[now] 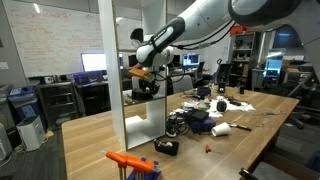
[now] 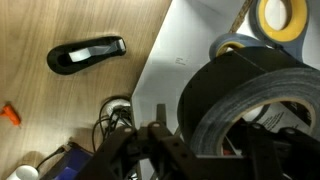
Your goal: Remove the tape and scissors from the shelf and put them on the table
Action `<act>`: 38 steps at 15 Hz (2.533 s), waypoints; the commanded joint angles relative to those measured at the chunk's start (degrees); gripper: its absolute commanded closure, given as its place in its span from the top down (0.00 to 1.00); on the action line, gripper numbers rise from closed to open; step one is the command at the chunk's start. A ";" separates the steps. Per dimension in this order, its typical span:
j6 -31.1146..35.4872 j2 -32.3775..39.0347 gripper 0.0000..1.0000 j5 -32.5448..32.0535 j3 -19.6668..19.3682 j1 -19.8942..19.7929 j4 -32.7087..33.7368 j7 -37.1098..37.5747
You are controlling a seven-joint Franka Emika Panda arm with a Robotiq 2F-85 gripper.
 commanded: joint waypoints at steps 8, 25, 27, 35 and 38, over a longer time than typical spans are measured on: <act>1.04 1.13 0.11 -1.10 -2.03 1.52 3.32 -0.86; -2.74 -14.25 0.12 -10.00 -4.06 3.57 -8.90 -0.13; -5.51 -17.47 0.11 -9.71 -2.89 3.22 -12.45 -1.85; -14.84 -29.39 0.11 -10.81 0.35 1.52 -27.77 -4.28; -15.49 -31.96 0.11 -9.57 1.00 0.52 -33.31 -5.93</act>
